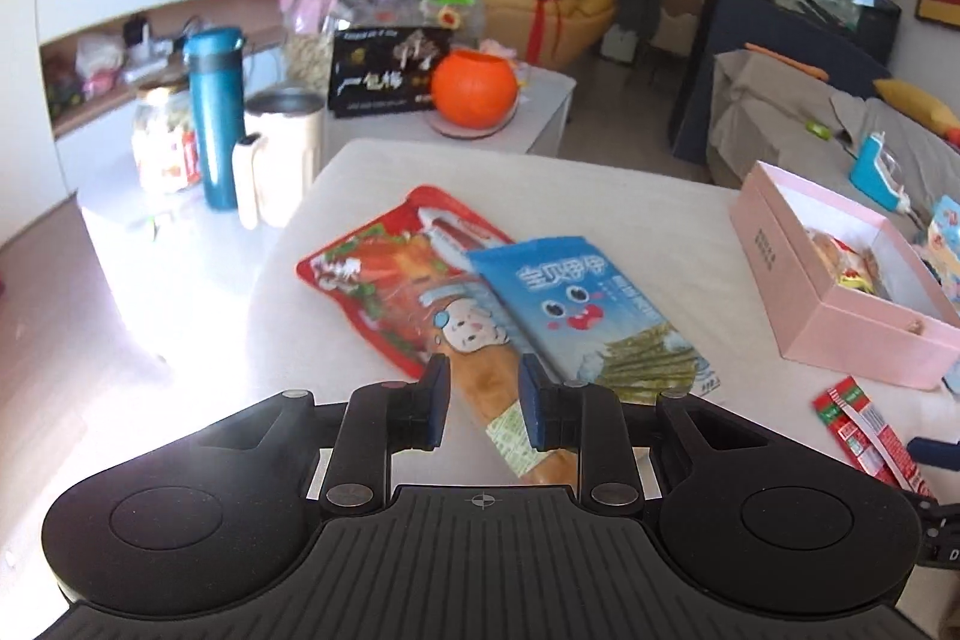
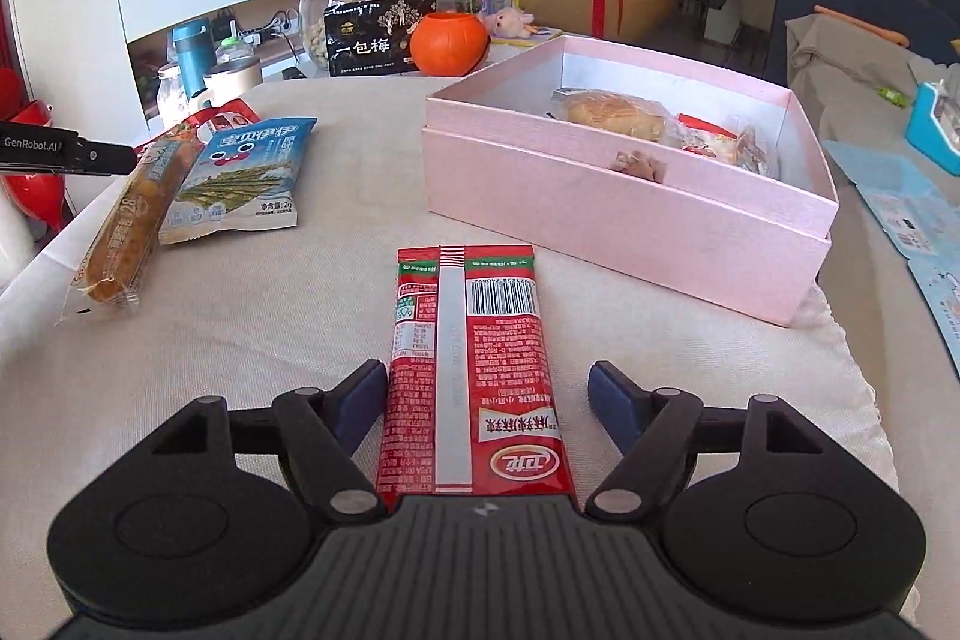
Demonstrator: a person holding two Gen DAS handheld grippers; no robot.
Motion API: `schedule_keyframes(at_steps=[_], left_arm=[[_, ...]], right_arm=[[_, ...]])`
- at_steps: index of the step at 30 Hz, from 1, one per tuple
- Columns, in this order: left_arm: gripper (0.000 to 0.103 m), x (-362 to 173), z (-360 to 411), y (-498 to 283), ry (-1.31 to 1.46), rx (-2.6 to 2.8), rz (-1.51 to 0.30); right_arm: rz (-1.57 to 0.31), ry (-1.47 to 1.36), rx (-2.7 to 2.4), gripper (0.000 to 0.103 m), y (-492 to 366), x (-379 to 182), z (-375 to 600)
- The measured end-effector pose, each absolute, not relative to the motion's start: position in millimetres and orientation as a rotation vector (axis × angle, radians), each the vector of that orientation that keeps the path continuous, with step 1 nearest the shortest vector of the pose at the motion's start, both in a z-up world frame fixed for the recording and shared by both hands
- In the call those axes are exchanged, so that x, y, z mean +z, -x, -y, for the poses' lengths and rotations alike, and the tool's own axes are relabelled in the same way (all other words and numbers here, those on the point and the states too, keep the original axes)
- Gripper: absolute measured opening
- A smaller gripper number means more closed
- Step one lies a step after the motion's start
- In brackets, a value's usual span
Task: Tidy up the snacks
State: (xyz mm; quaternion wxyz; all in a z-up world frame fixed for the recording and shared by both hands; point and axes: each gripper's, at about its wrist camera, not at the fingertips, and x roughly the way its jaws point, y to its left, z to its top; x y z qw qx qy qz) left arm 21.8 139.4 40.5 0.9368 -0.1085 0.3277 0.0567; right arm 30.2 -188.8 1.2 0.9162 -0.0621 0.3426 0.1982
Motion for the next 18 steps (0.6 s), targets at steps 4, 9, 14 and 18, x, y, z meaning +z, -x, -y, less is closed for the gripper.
schedule_keyframes(at_steps=[4, 9, 14, 18], left_arm=[[0.028, 38.3, -136.2, -28.7, 0.219, 0.094, -0.671], [0.028, 34.7, -122.0, -45.1, 0.191, 0.052, -0.663], [0.030, 43.3, -116.3, -49.3, 0.187, 0.044, -0.628], [0.030, 56.2, -118.7, -54.1, 0.282, -0.032, -0.611]], right_arm=[[-0.705, 0.127, 0.401, 0.077, -30.8, 1.3, 187.7], [-0.711, 0.123, 0.383, 0.083, -31.6, 0.3, 186.8], [-0.714, 0.121, 0.375, 0.085, -32.6, -0.4, 187.3], [-0.714, 0.119, 0.373, 0.085, -33.0, -0.4, 187.5]])
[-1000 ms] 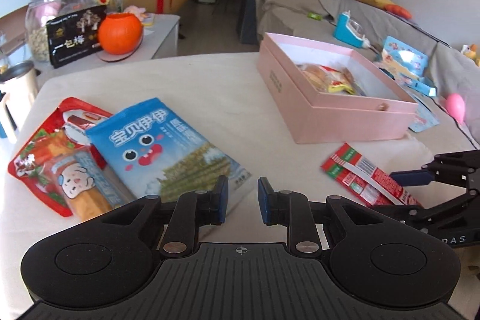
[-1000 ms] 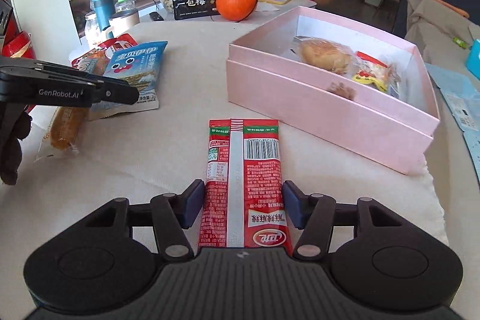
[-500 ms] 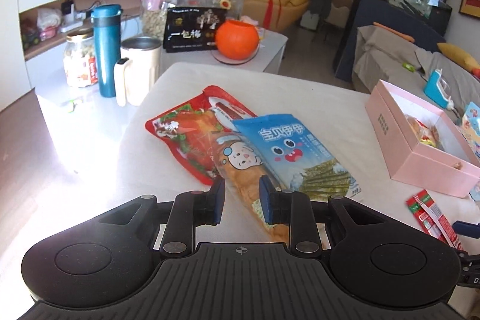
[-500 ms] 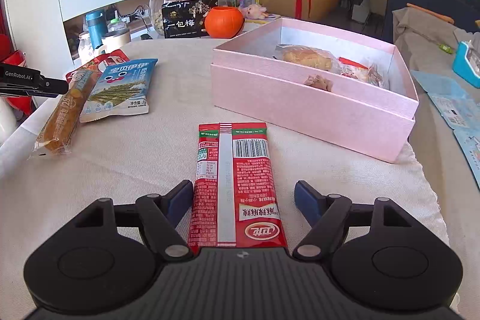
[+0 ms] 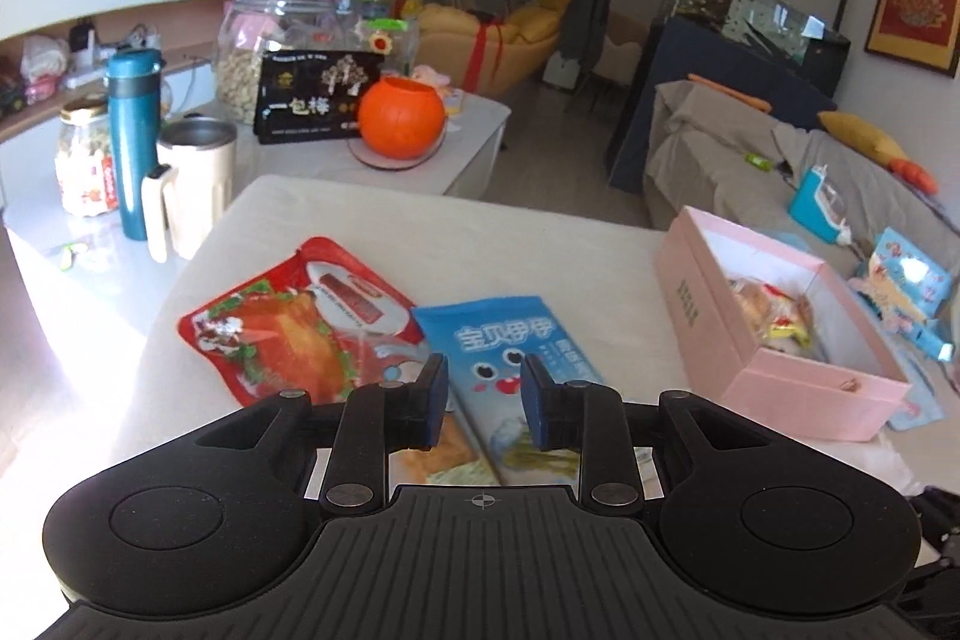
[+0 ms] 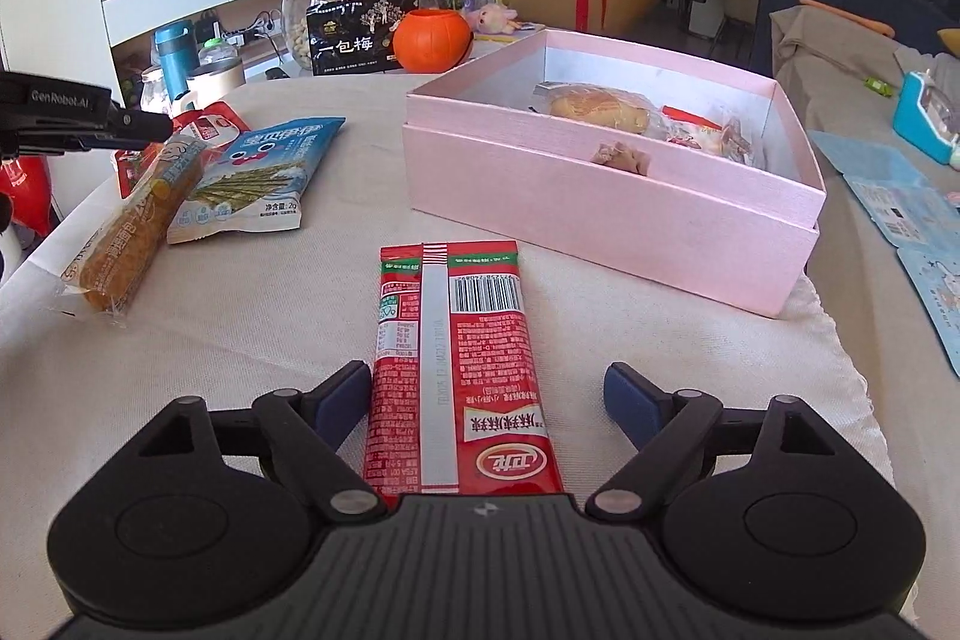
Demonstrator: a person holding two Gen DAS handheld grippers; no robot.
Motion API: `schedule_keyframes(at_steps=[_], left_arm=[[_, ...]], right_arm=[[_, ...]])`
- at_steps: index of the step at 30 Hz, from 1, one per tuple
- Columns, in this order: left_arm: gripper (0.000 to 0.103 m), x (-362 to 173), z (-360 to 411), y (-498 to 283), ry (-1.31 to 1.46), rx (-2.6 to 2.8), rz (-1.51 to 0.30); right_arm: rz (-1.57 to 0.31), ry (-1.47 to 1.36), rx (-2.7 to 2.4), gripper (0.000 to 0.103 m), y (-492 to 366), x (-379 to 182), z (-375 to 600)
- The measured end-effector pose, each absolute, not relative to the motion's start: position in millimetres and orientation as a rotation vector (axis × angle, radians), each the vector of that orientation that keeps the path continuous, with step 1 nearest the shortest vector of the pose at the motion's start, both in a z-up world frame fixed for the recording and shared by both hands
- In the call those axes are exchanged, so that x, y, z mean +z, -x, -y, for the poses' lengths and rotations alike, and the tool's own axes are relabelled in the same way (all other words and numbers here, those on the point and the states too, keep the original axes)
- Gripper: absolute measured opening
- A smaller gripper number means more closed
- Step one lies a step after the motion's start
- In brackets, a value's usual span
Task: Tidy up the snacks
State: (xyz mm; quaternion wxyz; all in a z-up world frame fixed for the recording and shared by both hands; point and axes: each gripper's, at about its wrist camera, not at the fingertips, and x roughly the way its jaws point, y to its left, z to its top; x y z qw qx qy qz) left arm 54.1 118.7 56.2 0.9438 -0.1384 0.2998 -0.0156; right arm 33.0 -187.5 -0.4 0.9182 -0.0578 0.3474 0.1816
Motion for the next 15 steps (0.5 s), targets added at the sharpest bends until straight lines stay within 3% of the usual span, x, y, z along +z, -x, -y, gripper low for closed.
schedule_keyframes(at_steps=[3, 11, 15], left_arm=[[0.030, 46.3, -113.2, -78.8, 0.315, -0.055, -0.713], [0.030, 25.3, -90.0, -138.3, 0.200, 0.060, -0.783], [0.030, 29.1, -55.1, -140.8, 0.033, -0.029, -0.797]], right_arm=[[-0.714, 0.119, 0.373, 0.086, -33.1, -0.4, 186.7], [-0.715, 0.118, 0.369, 0.086, -33.3, -0.7, 187.3], [-0.714, 0.118, 0.369, 0.086, -33.4, -0.6, 187.4]])
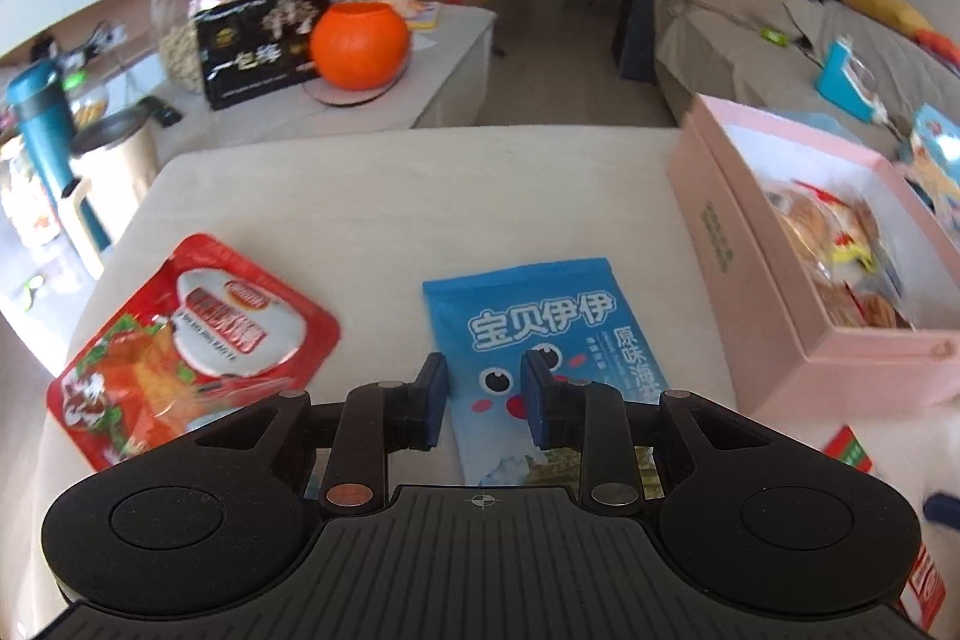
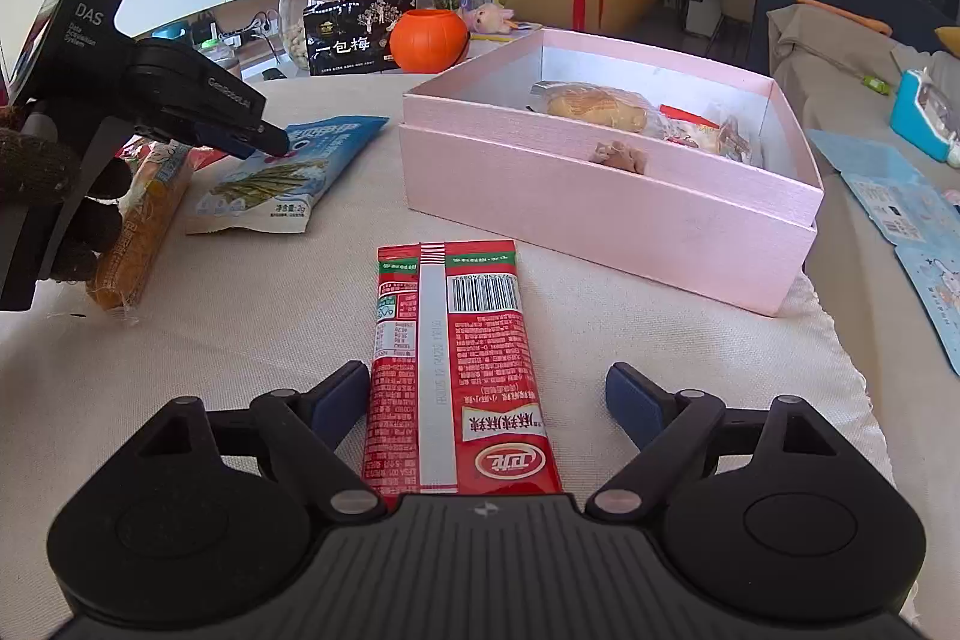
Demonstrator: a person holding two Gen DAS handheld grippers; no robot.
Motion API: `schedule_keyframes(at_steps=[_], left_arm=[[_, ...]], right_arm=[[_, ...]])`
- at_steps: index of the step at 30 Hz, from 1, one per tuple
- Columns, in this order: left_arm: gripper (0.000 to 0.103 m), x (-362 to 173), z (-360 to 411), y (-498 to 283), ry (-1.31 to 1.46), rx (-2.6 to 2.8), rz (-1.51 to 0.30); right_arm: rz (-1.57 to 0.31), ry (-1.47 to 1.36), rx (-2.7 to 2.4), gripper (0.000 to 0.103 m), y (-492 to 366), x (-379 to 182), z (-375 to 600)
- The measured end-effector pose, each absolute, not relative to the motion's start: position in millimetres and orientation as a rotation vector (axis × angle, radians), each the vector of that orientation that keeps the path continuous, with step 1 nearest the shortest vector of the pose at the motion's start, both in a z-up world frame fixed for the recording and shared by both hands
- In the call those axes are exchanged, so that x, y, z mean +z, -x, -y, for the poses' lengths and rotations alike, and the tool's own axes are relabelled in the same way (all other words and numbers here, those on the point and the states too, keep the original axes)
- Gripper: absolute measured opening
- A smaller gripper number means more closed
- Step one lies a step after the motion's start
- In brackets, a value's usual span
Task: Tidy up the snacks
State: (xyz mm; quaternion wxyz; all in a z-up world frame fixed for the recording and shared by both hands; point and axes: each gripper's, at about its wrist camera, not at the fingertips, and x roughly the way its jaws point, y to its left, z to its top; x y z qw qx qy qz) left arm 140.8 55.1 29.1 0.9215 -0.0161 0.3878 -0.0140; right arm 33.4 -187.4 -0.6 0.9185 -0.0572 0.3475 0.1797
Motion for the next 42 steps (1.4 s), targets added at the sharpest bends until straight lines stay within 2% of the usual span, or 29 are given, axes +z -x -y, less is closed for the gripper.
schedule_keyframes(at_steps=[3, 8, 16, 20, 22, 26, 32, 33, 34, 36, 39, 42], left_arm=[[0.029, 28.8, -28.7, -127.0, -0.086, -0.089, -0.788], [0.029, 30.3, -18.4, -112.8, -0.117, -0.130, -0.800], [0.029, 49.1, -10.1, -109.6, 0.025, -0.185, -0.756], [0.031, 40.9, 29.5, -116.6, -0.128, -0.207, -0.774], [0.036, 28.7, 43.2, -117.5, -0.241, -0.199, -0.790], [0.037, 17.1, 38.2, -106.9, -0.386, -0.123, -0.760], [0.043, 21.5, 9.1, -95.0, -0.269, -0.185, -0.771], [0.051, 22.4, 6.2, -96.9, -0.230, -0.197, -0.778], [0.063, 23.7, 3.4, -99.3, -0.184, -0.218, -0.788], [0.071, 27.2, -3.6, -103.0, -0.099, -0.274, -0.802], [0.068, 40.6, -26.6, -102.2, 0.060, -0.323, -0.774], [0.067, 62.0, -63.8, -102.8, 0.109, -0.214, -0.656]], right_arm=[[-0.714, 0.118, 0.369, 0.086, -33.4, -0.7, 187.5], [-0.714, 0.118, 0.369, 0.087, -33.4, -0.7, 187.6], [-0.715, 0.117, 0.369, 0.087, -33.6, -0.8, 187.8], [-0.715, 0.117, 0.370, 0.087, -33.6, -0.8, 187.9], [-0.714, 0.117, 0.370, 0.087, -33.6, -0.8, 188.0], [-0.715, 0.117, 0.370, 0.087, -33.7, -0.8, 188.1], [-0.715, 0.116, 0.370, 0.088, -33.9, -1.3, 188.2], [-0.715, 0.116, 0.370, 0.088, -33.9, -1.4, 188.1], [-0.715, 0.117, 0.370, 0.088, -33.9, -1.4, 188.2], [-0.715, 0.116, 0.370, 0.088, -33.9, -1.4, 188.3], [-0.715, 0.116, 0.370, 0.088, -34.1, -1.4, 188.4], [-0.715, 0.116, 0.370, 0.088, -34.0, -1.5, 188.4]])
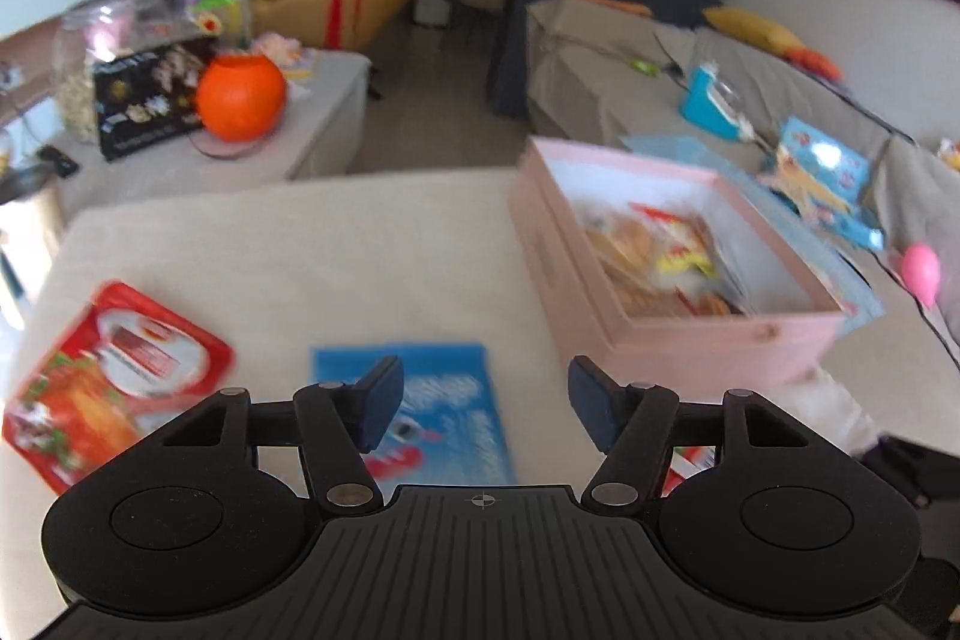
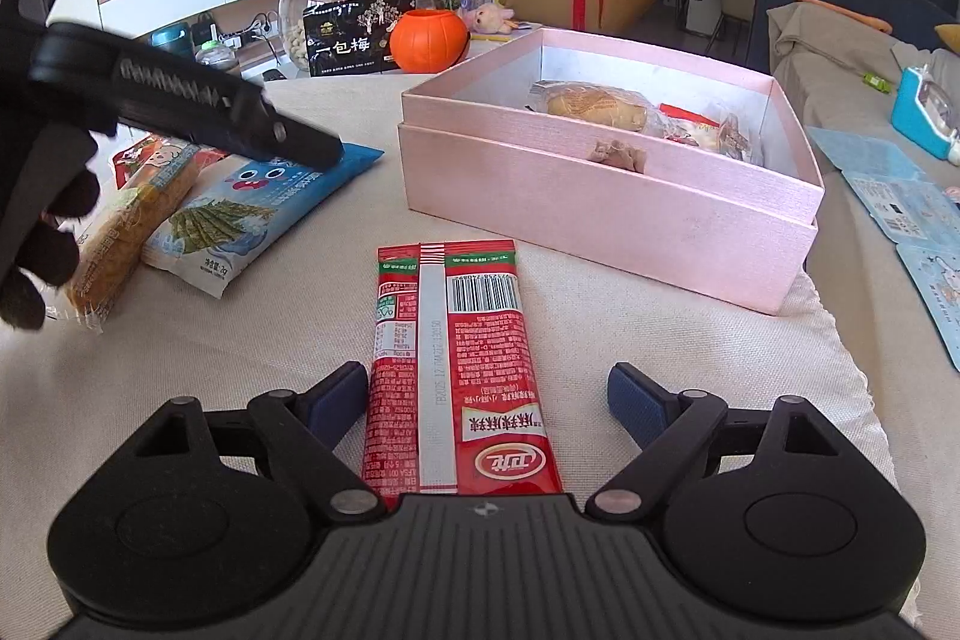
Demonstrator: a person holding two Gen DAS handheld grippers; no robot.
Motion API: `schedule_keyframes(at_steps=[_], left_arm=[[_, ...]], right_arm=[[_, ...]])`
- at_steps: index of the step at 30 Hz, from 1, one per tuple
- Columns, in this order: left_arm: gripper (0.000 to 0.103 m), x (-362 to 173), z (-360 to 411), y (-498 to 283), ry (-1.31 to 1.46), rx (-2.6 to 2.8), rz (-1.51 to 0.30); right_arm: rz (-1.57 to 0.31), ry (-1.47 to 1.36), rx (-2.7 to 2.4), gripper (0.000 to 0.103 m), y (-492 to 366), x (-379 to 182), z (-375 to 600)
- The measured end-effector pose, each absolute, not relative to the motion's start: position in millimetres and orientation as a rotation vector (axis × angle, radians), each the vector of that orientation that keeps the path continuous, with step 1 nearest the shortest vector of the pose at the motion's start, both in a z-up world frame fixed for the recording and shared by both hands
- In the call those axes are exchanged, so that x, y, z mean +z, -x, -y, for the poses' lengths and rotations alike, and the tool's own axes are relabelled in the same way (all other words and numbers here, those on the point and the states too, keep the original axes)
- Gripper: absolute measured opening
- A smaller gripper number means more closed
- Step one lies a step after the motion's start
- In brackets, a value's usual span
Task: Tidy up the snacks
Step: 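Grasp the red roast-duck pack with the left gripper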
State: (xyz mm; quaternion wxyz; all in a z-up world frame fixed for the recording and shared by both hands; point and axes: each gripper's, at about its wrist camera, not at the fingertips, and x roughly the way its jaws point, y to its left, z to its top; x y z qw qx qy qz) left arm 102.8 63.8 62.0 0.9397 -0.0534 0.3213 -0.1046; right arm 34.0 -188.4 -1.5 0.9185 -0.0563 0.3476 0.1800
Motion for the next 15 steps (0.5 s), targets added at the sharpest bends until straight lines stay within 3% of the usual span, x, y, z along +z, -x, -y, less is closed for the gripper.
schedule_keyframes(at_steps=[4, 8, 15], left_arm=[[0.065, 71.1, -129.7, -127.1, 0.126, -0.049, -0.623], [0.065, 52.5, -178.9, -151.5, 0.103, -0.012, -0.733], [0.071, 29.9, -182.0, -146.1, -0.036, -0.142, -0.850]], right_arm=[[-0.715, 0.116, 0.370, 0.088, -34.1, -1.5, 188.5], [-0.715, 0.117, 0.370, 0.088, -34.3, -1.7, 188.6], [-0.716, 0.117, 0.369, 0.089, -34.5, -1.9, 188.6]])
